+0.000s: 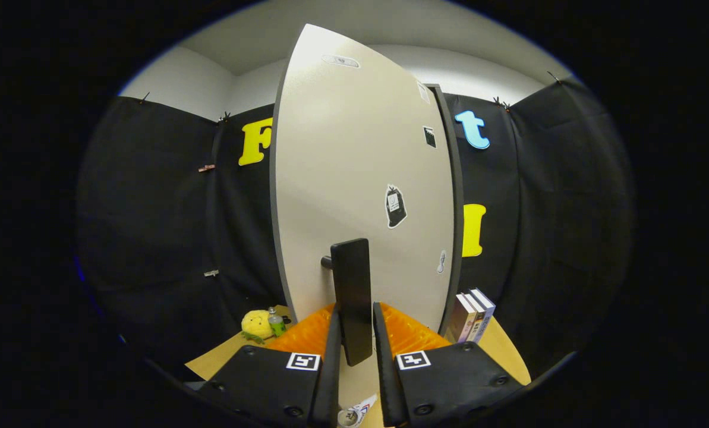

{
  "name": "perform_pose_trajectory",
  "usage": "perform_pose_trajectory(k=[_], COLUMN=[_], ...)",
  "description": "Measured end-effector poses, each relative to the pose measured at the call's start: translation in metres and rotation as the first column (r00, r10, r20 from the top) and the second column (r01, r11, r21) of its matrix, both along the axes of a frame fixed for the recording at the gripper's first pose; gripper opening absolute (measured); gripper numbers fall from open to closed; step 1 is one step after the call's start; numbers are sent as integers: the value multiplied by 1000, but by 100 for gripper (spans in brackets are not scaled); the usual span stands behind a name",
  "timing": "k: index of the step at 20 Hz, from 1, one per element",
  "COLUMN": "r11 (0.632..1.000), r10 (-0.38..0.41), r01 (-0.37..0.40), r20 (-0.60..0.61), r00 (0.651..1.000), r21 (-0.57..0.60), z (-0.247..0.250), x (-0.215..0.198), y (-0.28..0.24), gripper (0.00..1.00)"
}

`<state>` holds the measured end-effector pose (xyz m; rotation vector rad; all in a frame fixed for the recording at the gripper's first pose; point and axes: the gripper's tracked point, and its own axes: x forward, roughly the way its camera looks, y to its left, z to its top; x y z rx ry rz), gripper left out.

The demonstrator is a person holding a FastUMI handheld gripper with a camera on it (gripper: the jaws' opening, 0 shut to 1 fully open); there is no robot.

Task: Open the shoe cabinet door, grab the shoes and put them into the shoe cabinet, then close the shoe cabinet door.

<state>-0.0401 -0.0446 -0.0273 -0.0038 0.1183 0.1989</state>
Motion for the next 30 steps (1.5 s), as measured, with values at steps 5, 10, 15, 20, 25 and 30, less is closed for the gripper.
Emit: perform_pose_trajectory(k=[5,10,15,20,25,30], r11=[999,989,963,957,971,990], r10=[-49,-145,-268,-289,-237,-144], r01=[49,147,269,290,238,144], r20=[6,58,92,89,107,103], r00=[999,988,959,953,966,984], r21=[-10,-19,3,-4,9,-2], z=[5,22,35,37,45,32], x=[-14,-39,-63,-77,-94,-96], y=[-44,-105,-169,-186,-169,-123], gripper=[32,32,8,8,8,8])
